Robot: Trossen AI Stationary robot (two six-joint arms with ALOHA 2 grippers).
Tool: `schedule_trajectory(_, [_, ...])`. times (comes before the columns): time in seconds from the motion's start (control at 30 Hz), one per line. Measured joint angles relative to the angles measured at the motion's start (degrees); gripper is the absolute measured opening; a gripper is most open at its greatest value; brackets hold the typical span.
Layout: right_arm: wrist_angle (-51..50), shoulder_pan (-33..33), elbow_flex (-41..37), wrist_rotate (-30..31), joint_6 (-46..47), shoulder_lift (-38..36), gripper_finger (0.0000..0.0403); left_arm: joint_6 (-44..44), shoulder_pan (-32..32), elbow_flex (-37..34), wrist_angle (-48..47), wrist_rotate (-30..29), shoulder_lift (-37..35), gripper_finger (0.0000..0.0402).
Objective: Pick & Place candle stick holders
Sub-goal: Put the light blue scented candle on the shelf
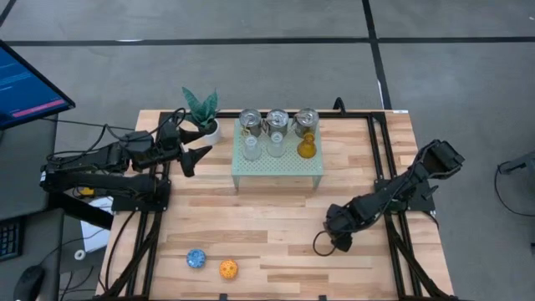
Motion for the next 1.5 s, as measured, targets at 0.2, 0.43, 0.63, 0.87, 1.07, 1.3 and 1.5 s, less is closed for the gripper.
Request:
schedule_trajectory(0.2, [-0.97, -1.54, 2.46, -0.33, -2.60, 0.00, 0.0288, 0.02, 0.00, 0.00, 0.02, 0.03, 0.00, 0.0296])
schedule_trajectory(0.43, [-2.33, -3.92, 5.34, -0.10, -5.45, -0.02, 0.0287, 0.02, 0.00, 0.00, 0.08, 0.24, 0.00, 0.0296])
schedule_trajectory(0.63, [-6.66, -5.46, 9.83, -2.11, -9.20, -0.04, 0.0287, 0.02, 0.00, 0.00, 0.11, 0.24, 0.00, 0.0296])
schedule_trajectory(0.87, [-17.41, -9.61, 22.88, -2.69, -18.22, -0.13, 0.0287, 0.02, 0.00, 0.00, 0.09, 0.24, -0.02, 0.0296])
schedule_trajectory(1.07, [-26.65, -17.18, 34.39, 1.74, -25.04, -0.15, 0.0287, 0.02, 0.00, 0.00, 0.09, 0.24, -0.02, 0.0296])
schedule_trajectory(1.3, [-33.49, -29.12, 44.49, 6.60, -29.37, -0.20, 0.0287, 0.02, 0.00, 0.00, 0.04, 0.26, -0.02, 0.0296])
schedule_trajectory(1.5, [-33.81, -37.73, 46.28, 6.38, -29.29, -0.19, 0.0287, 0.02, 0.00, 0.00, 0.03, 0.26, -0.01, 0.0296])
